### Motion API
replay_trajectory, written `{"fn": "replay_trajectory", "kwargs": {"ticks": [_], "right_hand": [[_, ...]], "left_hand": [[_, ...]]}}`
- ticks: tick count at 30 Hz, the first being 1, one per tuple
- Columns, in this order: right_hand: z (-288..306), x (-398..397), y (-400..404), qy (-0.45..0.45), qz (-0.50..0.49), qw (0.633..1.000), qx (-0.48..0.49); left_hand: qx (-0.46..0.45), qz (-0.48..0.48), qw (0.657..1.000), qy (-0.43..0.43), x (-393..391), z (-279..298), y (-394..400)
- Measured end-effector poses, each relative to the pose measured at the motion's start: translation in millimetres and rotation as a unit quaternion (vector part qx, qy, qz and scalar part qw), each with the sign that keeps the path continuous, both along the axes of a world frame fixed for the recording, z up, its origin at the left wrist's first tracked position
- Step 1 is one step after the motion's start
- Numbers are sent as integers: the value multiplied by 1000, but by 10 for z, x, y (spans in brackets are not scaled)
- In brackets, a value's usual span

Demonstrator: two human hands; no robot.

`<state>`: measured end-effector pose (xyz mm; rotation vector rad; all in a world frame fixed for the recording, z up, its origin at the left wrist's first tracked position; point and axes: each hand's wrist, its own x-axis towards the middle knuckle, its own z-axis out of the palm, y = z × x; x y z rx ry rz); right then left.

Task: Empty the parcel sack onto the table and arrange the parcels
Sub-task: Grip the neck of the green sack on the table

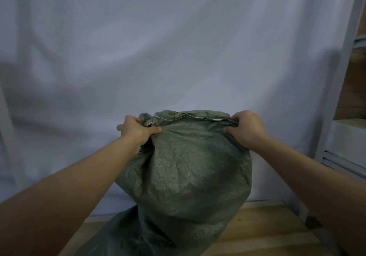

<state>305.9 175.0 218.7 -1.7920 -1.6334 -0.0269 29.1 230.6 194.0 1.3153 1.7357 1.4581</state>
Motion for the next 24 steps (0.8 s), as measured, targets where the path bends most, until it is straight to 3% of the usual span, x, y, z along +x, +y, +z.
{"fn": "replay_trajectory", "kwargs": {"ticks": [2, 5, 15, 19, 24], "right_hand": [[-17, -69, 4, -8, -11, 1000, 17], [-40, -162, -16, -27, -24, 999, 33], [-50, -216, -25, -47, -27, 996, 76], [23, -208, -30, -42, -10, 992, 119], [72, -107, 41, -9, 6, 992, 123]], "left_hand": [[-61, -5, 998, 0, -83, -32, -9], [-83, -66, 994, 16, -161, -96, -41], [-37, -74, 982, 169, -160, -118, -14], [-1, -49, 988, 148, -84, -114, 17], [55, -52, 997, 27, 44, -100, 62]]}}
